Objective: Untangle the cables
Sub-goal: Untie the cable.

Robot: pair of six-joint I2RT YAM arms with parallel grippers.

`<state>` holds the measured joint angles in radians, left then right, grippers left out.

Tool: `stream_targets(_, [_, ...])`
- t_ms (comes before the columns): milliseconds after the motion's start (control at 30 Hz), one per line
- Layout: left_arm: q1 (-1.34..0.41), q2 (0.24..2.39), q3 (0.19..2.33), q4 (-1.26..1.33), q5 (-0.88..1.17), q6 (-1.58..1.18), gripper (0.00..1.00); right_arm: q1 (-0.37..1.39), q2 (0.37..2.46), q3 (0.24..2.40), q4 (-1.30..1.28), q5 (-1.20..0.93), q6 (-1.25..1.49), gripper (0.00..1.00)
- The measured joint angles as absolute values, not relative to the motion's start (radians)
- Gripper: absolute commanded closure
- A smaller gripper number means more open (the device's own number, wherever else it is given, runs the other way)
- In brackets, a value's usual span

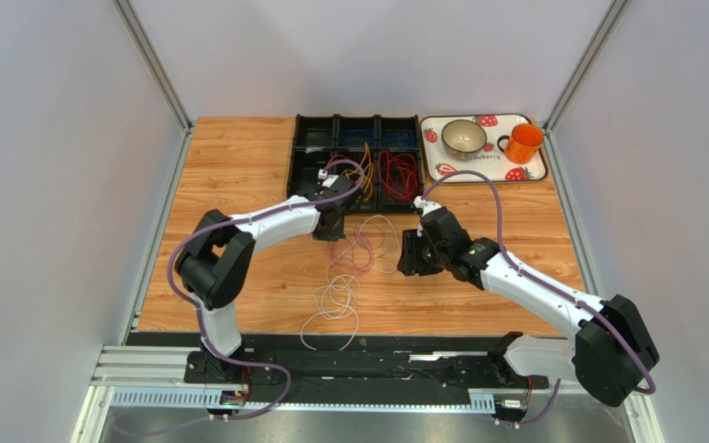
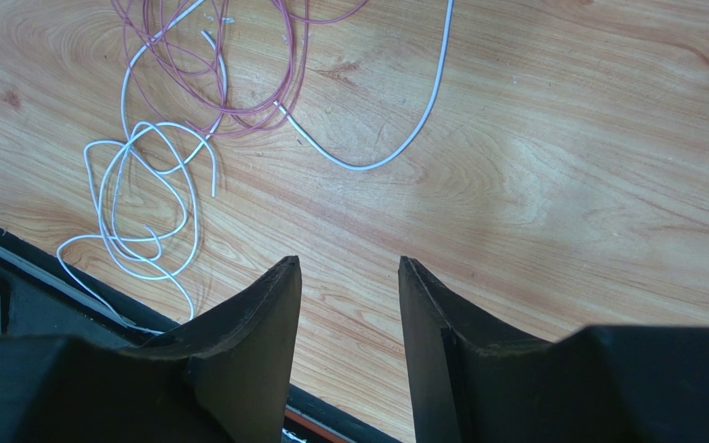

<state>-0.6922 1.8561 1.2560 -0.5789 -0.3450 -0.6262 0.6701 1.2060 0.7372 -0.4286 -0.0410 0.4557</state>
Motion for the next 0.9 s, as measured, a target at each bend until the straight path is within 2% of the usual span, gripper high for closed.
stream_targets(200, [-0.692, 1.640, 1.280, -0.654, -0.347, -0.611, 1.00, 0.670, 1.208, 0.737, -0.429, -0.035, 0.456, 0.54])
stream_targets(433, [-0.694, 1.400, 1.425, -0.709, -0.326, -0.552, 1.00, 0.670, 1.210, 0.738, -0.428, -0.035, 0.456, 0.54])
stream_targets(667, [-0.749, 1.266, 1.621, -0.752, -0.325, -0.438, 1.00, 0.671, 1.220, 0.738, -0.428, -0.035, 0.459, 0.54])
stream_targets(900, [-0.757, 1.207, 1.686, -0.752, -0.410, -0.366, 1.00, 0.679, 1.223, 0.738, -0.428, -0.035, 0.467, 0.54])
